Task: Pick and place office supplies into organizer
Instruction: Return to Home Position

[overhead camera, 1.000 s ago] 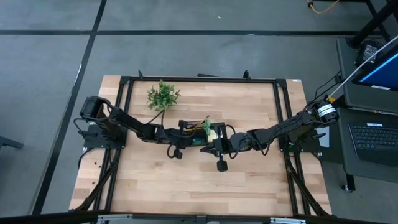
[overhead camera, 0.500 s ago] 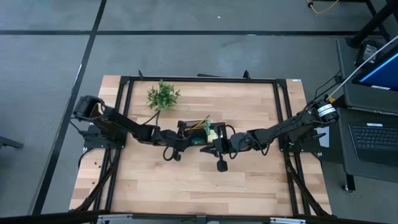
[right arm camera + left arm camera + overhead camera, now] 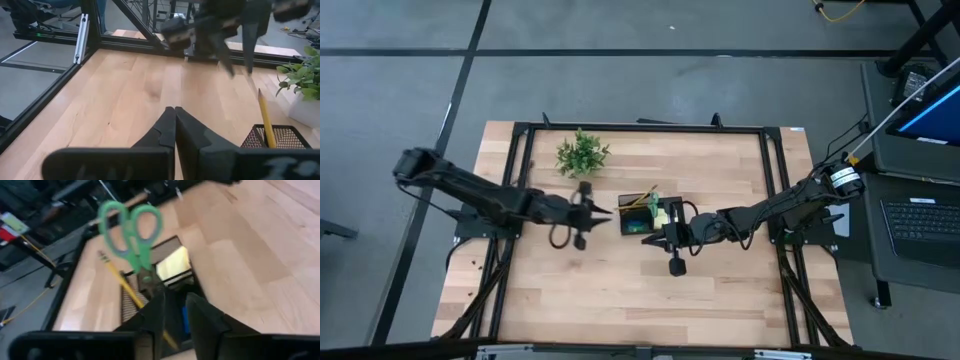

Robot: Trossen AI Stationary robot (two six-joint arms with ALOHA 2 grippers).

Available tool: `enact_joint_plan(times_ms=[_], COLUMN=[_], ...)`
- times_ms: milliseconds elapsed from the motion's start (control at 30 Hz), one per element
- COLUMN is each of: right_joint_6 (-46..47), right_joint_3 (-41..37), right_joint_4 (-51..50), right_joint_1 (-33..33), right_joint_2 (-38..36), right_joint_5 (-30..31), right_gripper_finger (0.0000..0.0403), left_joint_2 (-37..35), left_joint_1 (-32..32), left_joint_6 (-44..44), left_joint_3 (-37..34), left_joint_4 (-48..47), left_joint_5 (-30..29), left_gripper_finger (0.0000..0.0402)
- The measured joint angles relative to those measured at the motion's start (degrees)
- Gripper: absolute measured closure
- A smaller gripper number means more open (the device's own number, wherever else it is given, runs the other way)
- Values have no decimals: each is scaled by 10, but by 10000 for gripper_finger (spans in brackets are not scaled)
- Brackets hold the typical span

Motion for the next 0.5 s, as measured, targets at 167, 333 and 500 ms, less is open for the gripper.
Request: enact_joint_plan(times_ms=[167, 333, 500], right_joint_6=[2, 5, 16], right_joint_3=[0, 0, 0], right_joint_4=[4, -3, -43], right_joint_1=[0, -4, -20], right_joint_2=[0, -8, -65], right_joint_5=[0, -5, -5], right_gripper_finger=[394, 398, 399], left_joint_2=[-120, -227, -321], left_joint_1=[25, 75, 146], left_joint_6=[-6, -17, -38], left_joint_3=[-63, -115, -154], left_joint_4=[1, 1, 1], left_joint_5=[-2, 43, 105], left_gripper_finger=[382, 399, 400])
